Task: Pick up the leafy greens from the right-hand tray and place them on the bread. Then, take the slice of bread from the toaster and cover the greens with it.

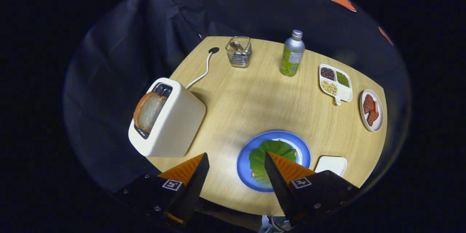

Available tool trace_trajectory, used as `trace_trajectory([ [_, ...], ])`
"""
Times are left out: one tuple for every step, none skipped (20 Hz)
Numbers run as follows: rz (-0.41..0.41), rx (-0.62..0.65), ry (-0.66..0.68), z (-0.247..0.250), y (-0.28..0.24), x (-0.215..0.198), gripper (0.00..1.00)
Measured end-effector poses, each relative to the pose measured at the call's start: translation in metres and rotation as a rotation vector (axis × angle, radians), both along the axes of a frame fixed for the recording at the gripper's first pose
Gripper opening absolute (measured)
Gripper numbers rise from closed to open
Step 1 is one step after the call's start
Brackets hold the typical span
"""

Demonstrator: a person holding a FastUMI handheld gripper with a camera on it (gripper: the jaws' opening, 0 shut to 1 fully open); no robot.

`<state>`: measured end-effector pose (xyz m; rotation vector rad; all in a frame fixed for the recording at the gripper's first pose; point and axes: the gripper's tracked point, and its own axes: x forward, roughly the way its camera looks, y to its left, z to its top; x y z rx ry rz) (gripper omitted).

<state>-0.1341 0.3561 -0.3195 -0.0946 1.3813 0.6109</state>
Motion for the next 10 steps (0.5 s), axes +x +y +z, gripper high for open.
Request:
trace_trajectory([
  [0.0, 0.016, 0.006, 0.007, 0.014, 0.001, 0.93],
  [-0.001, 0.03, 0.015, 0.014, 0.028, -0.001, 0.92],
  [-0.001, 0.043, 0.023, 0.02, 0.042, -0.001, 0.92],
  [0.001, 0.052, 0.031, 0.025, 0.057, -0.001, 0.92],
  [0.007, 0.063, 0.038, 0.031, 0.071, -0.002, 0.92],
  [0.015, 0.069, 0.043, 0.035, 0.084, -0.001, 0.92],
  [0.02, 0.077, 0.048, 0.038, 0.094, -0.001, 0.92],
  [0.023, 0.08, 0.057, 0.041, 0.105, -0.002, 0.91],
  [0.024, 0.087, 0.066, 0.045, 0.117, -0.004, 0.91],
  [0.023, 0.085, 0.079, 0.045, 0.126, -0.006, 0.9],
])
